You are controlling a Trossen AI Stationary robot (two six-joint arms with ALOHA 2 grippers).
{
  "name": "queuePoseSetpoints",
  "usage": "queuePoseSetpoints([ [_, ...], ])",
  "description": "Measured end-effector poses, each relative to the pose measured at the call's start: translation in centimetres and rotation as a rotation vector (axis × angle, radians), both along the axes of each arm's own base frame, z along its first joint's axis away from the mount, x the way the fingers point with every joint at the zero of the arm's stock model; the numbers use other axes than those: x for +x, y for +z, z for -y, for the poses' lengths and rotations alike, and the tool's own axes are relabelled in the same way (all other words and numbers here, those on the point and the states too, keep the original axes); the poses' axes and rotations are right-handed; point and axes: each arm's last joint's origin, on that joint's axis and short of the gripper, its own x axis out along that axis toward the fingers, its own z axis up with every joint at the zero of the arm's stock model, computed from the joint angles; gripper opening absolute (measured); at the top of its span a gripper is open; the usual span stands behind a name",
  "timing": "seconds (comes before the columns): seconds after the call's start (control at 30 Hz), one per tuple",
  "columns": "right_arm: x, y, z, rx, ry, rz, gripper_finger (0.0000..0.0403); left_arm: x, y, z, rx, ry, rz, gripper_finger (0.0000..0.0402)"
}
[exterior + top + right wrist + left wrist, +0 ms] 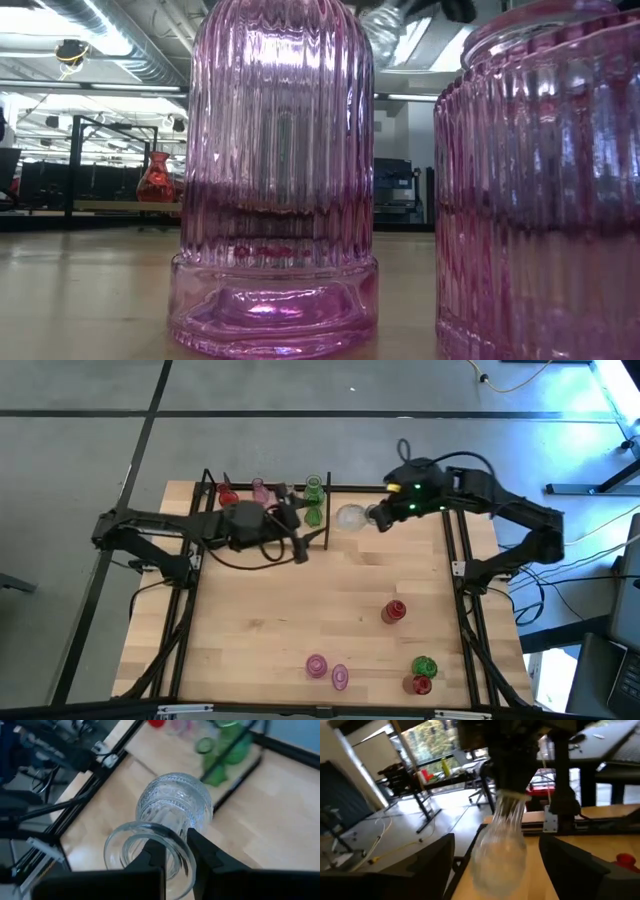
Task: Sort vases onto shelf
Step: Put the transparent vase on the shelf aligned with the other transparent vases
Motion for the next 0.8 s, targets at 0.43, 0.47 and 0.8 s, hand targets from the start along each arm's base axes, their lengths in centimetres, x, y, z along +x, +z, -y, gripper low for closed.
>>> queuePoseSetpoints([
  [0.43, 4.9, -0.8, 0.1, 0.047, 0.154, 0.015, 0.0032, 4.4, -2.0, 1.1, 0.008, -0.013, -0.247, 0.0288],
  [0.47, 5.1, -1.0, 0.0, 0.047, 0.161, 0.01, 0.0032, 4.4, -2.0, 1.2, 0.012, 0.003, -0.251, 0.0288],
  [0.8, 7.0, -2.6, -1.7, 0.033, 0.224, -0.056, 0.0032, 4.1, -2.7, 0.1, -0.138, 0.063, -0.273, 0.0288],
])
